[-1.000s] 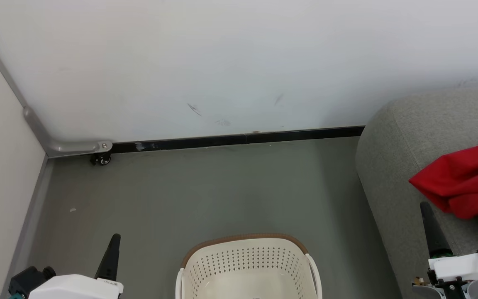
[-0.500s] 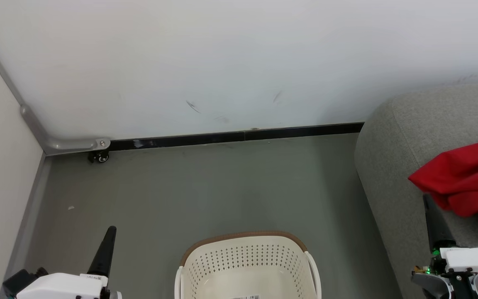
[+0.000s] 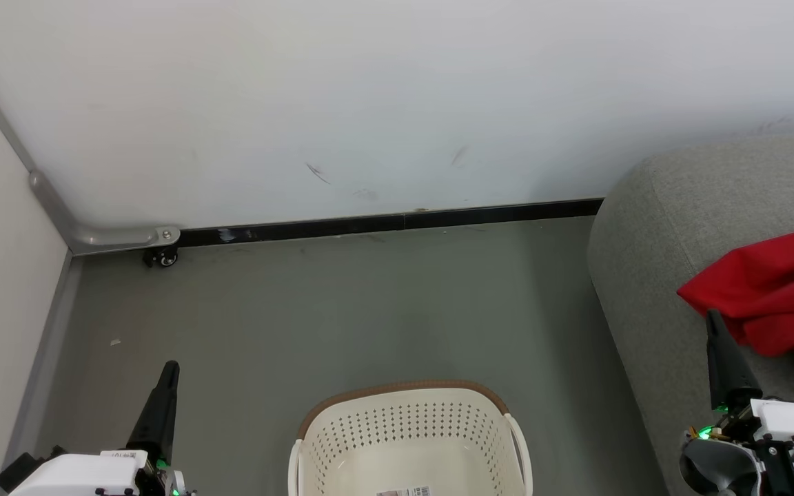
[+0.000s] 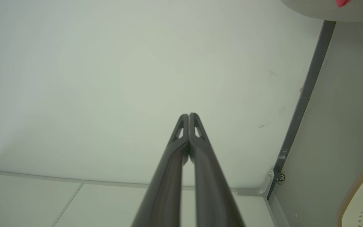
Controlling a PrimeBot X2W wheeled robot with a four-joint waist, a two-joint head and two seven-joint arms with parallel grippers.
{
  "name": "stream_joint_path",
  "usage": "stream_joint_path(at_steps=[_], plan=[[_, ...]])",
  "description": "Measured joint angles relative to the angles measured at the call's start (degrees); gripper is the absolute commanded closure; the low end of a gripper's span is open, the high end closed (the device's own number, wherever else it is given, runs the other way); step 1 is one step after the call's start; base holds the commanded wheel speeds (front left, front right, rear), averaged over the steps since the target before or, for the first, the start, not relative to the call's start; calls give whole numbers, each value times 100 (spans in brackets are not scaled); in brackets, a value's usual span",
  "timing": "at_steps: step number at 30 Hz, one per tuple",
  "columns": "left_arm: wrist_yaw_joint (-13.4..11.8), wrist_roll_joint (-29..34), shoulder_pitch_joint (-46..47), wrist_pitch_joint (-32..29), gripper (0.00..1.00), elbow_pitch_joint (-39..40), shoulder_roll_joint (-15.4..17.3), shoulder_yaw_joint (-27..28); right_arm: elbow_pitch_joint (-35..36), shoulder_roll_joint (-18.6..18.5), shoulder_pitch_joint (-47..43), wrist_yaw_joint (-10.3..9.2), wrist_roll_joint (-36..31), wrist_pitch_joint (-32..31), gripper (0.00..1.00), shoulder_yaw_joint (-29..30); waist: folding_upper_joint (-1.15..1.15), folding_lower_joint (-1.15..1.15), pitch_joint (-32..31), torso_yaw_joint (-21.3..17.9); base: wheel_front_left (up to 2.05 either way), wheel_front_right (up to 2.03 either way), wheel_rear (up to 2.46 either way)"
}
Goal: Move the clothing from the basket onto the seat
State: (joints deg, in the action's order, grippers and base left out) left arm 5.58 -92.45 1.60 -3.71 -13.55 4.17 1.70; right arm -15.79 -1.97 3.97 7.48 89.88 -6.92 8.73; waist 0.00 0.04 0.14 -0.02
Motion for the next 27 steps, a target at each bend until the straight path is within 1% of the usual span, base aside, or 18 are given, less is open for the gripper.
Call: stream_joint_path(at_steps=[3,23,27], plan=[[33,-115,30,-41,100,-21,-41,44,-26,-1,1,0,148,-7,100,0,0,0,4,-2,0,0,0],[57,-116,93,-65,100,-114,-44,65,-24,-3,0,0,152,-5,100,-27,0,-1,3,0,0,0,0],[98,-116,96,-65,100,-123,-44,66,-23,-3,0,0,154,-5,100,-32,0,-1,3,0,0,0,0]])
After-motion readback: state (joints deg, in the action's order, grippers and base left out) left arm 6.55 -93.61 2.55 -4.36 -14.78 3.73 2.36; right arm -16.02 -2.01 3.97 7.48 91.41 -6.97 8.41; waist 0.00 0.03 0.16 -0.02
